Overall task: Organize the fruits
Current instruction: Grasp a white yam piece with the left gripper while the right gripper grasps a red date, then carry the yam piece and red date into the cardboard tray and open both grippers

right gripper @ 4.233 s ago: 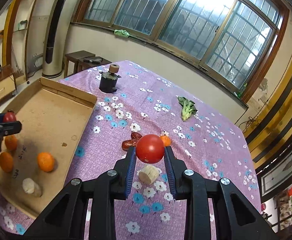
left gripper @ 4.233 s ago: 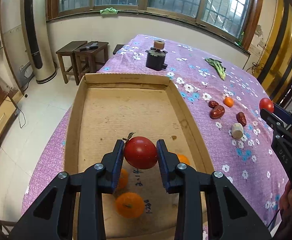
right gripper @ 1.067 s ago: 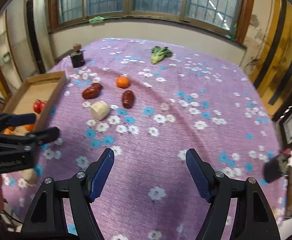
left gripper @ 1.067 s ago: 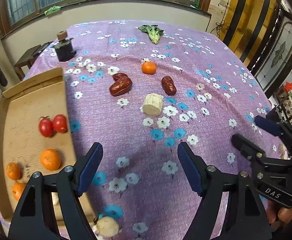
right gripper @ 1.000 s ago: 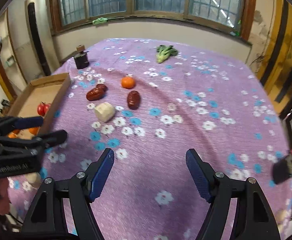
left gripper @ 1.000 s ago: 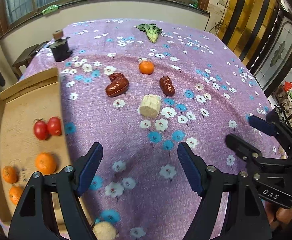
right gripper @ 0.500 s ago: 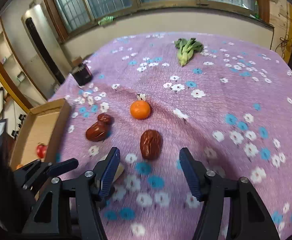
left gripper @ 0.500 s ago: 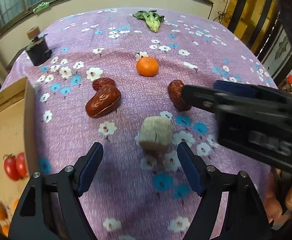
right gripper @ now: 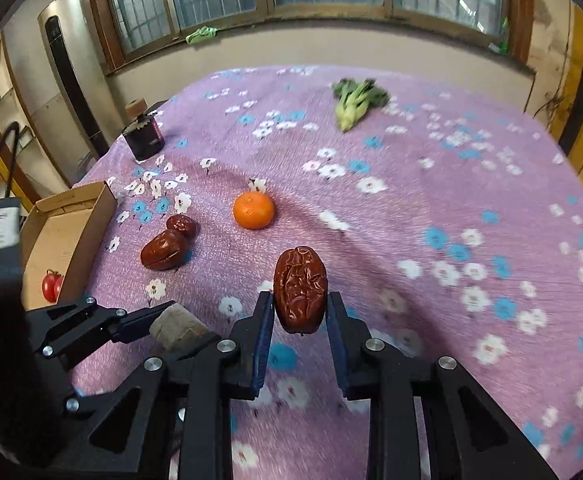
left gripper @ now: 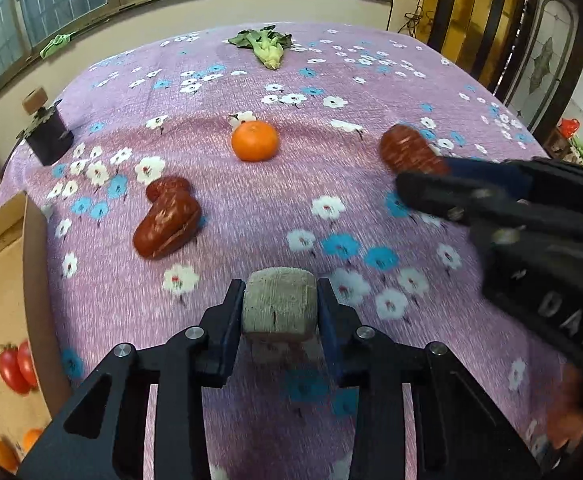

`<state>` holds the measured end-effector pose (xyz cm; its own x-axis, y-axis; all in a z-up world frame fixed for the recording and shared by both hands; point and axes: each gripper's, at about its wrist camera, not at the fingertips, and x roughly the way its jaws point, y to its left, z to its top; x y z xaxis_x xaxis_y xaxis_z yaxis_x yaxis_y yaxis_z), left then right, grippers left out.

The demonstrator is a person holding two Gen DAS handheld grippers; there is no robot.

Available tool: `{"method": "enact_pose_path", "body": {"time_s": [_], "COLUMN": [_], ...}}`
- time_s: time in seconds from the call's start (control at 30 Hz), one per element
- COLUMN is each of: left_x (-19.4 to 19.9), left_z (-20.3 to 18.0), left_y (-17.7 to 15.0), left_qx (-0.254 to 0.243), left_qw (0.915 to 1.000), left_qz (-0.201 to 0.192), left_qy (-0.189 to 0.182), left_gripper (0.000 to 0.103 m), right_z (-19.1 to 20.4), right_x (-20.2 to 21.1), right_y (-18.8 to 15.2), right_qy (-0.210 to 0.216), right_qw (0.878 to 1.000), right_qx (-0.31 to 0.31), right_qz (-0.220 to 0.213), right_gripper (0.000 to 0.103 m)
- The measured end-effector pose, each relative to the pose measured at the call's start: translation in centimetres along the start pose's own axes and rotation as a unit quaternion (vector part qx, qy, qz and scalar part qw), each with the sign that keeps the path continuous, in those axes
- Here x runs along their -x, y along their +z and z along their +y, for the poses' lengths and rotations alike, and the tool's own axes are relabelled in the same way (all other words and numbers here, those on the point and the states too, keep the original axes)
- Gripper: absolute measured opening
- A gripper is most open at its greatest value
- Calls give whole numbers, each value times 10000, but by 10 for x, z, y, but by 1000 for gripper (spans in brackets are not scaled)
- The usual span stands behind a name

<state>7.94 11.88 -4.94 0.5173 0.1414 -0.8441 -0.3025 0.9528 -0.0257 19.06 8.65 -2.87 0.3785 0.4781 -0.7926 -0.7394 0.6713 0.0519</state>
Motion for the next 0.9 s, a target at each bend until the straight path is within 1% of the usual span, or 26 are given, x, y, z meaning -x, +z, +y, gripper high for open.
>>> {"method": "enact_pose_path", "body": {"time_s": [0.13, 0.17, 0.2, 0.23, 0.3, 0.37, 0.43, 0.57, 0.9], "left_x": [22, 28, 35, 42, 53, 62, 71, 82, 100], "left_z": [6, 8, 10, 10, 11, 11, 11, 10, 16], "left_y": [-12, -14, -16, -17, -19, -20, -21, -25, -35], "left_qx": [197, 239, 273, 290, 291, 315, 316, 332, 415], "left_qw": [9997, 9996, 9994, 9992, 9990, 9986, 9982, 9977, 9966], "left_qz": [-134, -177, -227, -269, -353, -429, -503, -587, -708], "left_qy": [-31, -33, -37, -36, -19, -27, -16, -11, 1], "left_gripper": [32, 32, 32, 32, 32, 32, 32, 32, 32], "right_z": [4, 7, 9, 9, 12, 13, 16, 18, 26], "right_x": [26, 40, 46, 46, 63, 68, 78, 91, 108], "right_y": [-9, -16, -19, -19, -28, -30, -36, -43, -49], "right_qy": [-304, -492, -580, -580, -726, -756, -889, -964, -1040], "right_qw": [9993, 9982, 9975, 9975, 9961, 9957, 9941, 9929, 9913], "right_qx": [88, 148, 179, 179, 230, 239, 270, 275, 292], "right_qz": [-204, -312, -358, -358, -447, -478, -551, -638, -752], "right_gripper": [27, 27, 27, 27, 27, 27, 27, 27, 27]}}
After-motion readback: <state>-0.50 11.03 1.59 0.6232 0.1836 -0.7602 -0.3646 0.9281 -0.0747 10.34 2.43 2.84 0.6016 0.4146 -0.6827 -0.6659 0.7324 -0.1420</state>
